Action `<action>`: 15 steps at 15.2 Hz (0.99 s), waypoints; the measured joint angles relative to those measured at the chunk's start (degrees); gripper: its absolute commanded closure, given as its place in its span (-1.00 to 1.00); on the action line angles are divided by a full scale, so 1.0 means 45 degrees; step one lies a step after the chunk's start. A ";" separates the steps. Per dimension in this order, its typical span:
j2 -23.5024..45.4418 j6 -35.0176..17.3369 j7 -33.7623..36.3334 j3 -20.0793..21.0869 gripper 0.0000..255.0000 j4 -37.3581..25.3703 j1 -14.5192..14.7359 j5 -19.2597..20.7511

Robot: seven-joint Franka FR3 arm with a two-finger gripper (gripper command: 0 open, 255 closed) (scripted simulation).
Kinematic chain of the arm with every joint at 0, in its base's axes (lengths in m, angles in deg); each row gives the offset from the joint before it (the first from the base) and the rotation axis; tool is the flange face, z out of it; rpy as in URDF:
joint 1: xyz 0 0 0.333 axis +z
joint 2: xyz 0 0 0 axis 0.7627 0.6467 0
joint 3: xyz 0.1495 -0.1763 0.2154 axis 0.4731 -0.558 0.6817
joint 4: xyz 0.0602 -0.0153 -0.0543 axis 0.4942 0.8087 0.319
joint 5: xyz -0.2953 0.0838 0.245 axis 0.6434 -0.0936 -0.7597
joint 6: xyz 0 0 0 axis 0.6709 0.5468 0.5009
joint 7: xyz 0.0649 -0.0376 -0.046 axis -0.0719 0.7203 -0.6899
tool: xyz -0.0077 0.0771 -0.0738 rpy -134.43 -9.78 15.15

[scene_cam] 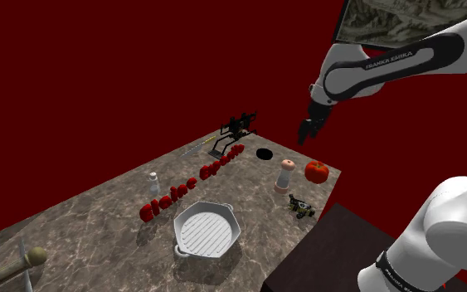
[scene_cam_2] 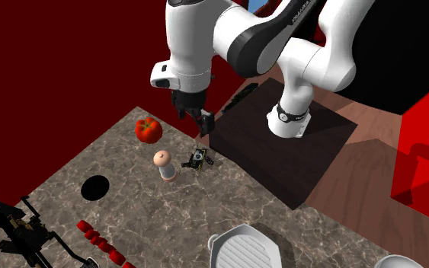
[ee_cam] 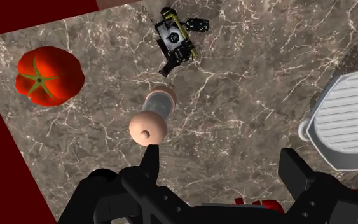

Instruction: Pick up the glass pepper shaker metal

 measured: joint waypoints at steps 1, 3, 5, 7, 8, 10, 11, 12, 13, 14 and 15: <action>0.0565 -0.0400 -0.0259 -0.0210 -1.00 -0.0190 0.0012 -0.0097; 0.1467 -0.1217 -0.0663 -0.0511 -1.00 -0.0301 0.0037 -0.0295; 0.2544 -0.2049 -0.1214 -0.0840 -1.00 -0.0560 0.0078 -0.0664; 0.3640 -0.2797 -0.1821 -0.1102 -1.00 -0.0897 0.0095 -0.1162; 0.4210 -0.3156 -0.2149 -0.1192 -1.00 -0.1094 0.0102 -0.1475; 0.5156 -0.3706 -0.2700 -0.1248 -1.00 -0.1447 0.0085 -0.2077; 0.5664 -0.3967 -0.3049 -0.1263 -1.00 -0.1670 0.0023 -0.2425; 0.6190 -0.4248 -0.3419 -0.1247 -1.00 -0.1883 -0.0066 -0.2804; 0.6783 -0.4455 -0.3725 -0.1162 -1.00 -0.2234 -0.0141 -0.3204; 0.7309 -0.4585 -0.4074 -0.1087 -1.00 -0.2595 -0.0289 -0.3569; 0.7867 -0.4759 -0.4381 -0.0963 -1.00 -0.2952 -0.0435 -0.3937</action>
